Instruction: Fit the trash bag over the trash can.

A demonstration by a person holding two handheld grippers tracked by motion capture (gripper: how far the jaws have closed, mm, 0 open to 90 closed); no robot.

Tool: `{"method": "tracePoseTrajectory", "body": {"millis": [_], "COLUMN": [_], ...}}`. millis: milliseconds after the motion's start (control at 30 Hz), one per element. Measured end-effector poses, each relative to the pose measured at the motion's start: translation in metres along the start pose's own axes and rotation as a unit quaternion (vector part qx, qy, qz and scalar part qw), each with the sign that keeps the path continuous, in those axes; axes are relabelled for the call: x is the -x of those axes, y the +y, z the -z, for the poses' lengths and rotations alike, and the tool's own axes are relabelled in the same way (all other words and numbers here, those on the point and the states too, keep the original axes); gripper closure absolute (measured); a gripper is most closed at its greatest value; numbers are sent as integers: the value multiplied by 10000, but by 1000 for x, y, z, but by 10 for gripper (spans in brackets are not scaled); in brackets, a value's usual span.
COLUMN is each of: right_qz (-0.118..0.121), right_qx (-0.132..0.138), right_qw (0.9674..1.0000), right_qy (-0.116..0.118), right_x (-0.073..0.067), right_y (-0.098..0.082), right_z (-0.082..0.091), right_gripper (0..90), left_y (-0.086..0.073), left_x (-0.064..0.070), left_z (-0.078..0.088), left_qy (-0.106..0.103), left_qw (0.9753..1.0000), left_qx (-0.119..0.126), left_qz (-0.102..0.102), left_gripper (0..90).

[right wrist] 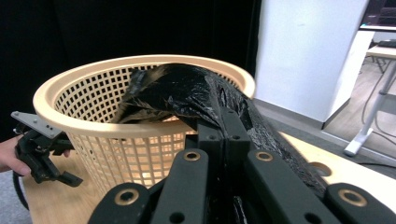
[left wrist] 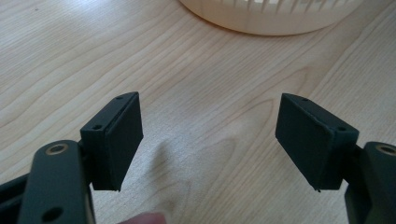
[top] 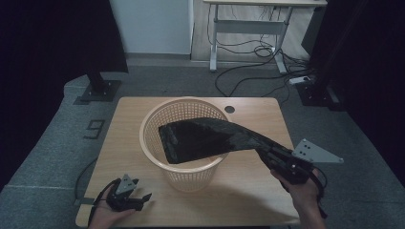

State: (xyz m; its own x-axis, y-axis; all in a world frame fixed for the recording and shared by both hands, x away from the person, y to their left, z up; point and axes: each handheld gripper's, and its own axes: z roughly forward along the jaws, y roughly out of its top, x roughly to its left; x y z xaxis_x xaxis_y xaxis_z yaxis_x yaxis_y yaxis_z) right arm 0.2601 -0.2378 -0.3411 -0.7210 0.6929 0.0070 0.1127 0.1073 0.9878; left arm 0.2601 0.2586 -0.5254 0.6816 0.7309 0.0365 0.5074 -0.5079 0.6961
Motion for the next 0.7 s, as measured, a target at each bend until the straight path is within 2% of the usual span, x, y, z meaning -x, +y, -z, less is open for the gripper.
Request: {"method": "tracePoseTrajectory", "body": {"millis": [233,467,567,600,667,700], "right_qz": [92,53,208,208,194,167], "right_qx": [-106,-223,-328,-328,-278,-241], "right_qw": [9997,9993,9987,9987,9990,9993], "right_qy": [176,297,327,327,298,250], "right_x": [-13,-20,-23,-23,-25,-26], "right_y": [0,-6,-12,-12,-18,-19], "right_z": [-22,-42,-45,-45,-44,-41], "right_gripper": [865,811,703,703,572,553], "left_y": [0,-1,-1,-1,-1,-1], "left_x": [0,0,0,0,0,0], "left_z": [0,0,0,0,-1,-1], "left_qy": [-16,-13,-27,-27,-17,-21], "left_qw": [10000,10000,10000,10000,10000,10000], "left_qx": [-4,-4,-14,-14,-24,-27], "left_qz": [-4,-3,-16,-16,-22,-26], "left_gripper": [226,226,226,226,225,226]}}
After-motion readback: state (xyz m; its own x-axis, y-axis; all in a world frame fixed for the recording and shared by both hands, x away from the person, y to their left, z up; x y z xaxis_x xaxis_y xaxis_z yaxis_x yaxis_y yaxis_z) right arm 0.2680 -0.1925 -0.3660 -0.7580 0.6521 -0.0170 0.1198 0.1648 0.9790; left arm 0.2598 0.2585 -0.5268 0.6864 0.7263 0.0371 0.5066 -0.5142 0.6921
